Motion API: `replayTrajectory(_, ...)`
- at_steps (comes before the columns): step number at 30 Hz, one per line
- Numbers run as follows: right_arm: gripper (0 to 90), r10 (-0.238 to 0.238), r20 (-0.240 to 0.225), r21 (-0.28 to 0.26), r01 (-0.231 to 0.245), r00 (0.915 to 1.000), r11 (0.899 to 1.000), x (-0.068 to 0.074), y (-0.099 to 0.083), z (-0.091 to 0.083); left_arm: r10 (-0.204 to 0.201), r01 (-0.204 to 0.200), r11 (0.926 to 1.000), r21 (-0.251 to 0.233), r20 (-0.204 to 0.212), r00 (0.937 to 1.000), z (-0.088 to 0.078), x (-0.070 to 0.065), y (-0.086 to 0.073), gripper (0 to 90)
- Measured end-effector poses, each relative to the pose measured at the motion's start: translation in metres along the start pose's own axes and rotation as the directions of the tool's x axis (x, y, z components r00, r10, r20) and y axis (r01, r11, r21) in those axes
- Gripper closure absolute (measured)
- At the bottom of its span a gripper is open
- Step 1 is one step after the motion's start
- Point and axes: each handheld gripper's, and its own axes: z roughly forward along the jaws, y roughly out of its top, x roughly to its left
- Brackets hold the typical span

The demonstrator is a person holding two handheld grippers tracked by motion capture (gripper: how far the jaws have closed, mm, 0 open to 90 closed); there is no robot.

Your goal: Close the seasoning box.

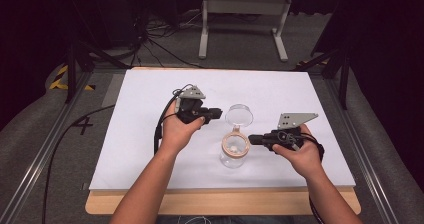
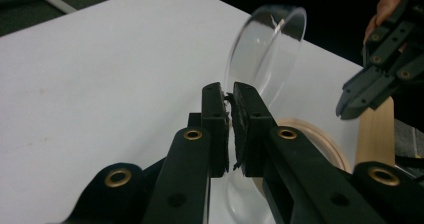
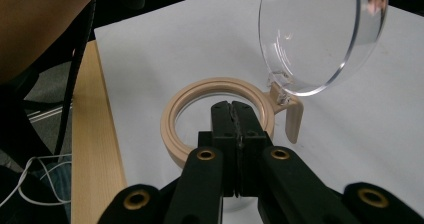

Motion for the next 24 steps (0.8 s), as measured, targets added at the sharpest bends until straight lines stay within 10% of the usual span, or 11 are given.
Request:
replayTrajectory(20, 90.0, 0.04, 0.015, -0.031, -0.04, 0.9991, 0.999, -0.007, 0.001, 0.002, 0.039, -0.041, 0.9988, 0.026, 0.055, 0.9977, 0.002, -0.011, 0.009, 82.8)
replayTrajectory(24, 90.0, 0.038, 0.014, -0.032, -0.037, 0.9992, 0.999, -0.007, 0.001, 0.004, 0.024, -0.025, 0.9997, 0.005, 0.016, 0.9996, 0.0, -0.006, 0.01, 84.5)
